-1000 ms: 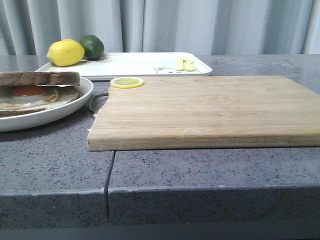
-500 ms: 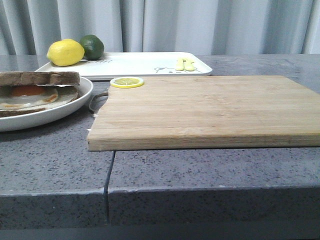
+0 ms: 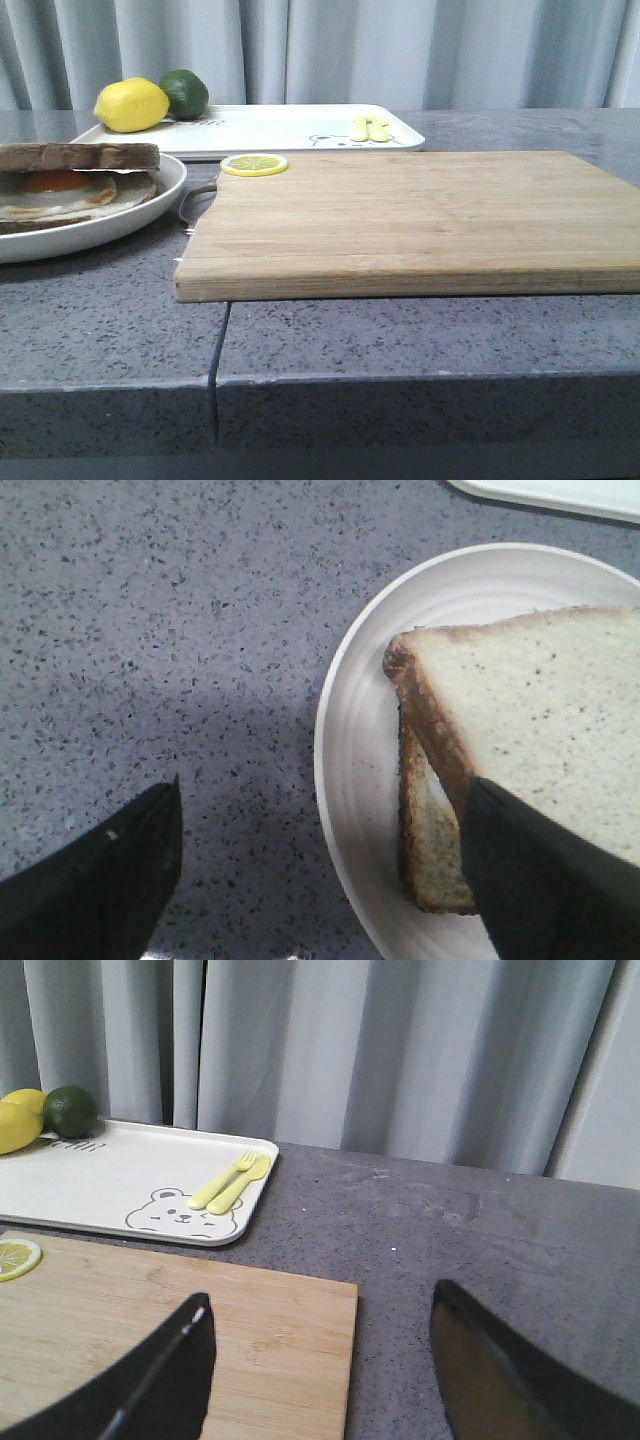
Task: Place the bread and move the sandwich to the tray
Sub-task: 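Move the left gripper to the plate rim and grasp it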
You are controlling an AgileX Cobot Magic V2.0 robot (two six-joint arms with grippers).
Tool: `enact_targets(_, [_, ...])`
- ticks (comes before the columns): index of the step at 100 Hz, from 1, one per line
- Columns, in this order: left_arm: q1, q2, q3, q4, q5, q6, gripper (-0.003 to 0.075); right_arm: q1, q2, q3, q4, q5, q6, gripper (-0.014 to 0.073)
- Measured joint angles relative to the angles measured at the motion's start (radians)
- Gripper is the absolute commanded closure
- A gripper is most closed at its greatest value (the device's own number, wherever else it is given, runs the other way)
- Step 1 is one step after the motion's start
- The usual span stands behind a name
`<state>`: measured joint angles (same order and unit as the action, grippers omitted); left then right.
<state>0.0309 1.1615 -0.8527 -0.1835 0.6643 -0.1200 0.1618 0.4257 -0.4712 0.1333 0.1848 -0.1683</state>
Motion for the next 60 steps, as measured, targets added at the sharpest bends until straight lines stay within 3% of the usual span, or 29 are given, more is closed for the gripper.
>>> enact_targets(60, [0.000, 0.151, 0.000, -0.002, -0.029, 0.000, 0.0185, 0.000, 0.000, 0.000, 0.000, 0.000, 0.000, 0.0123])
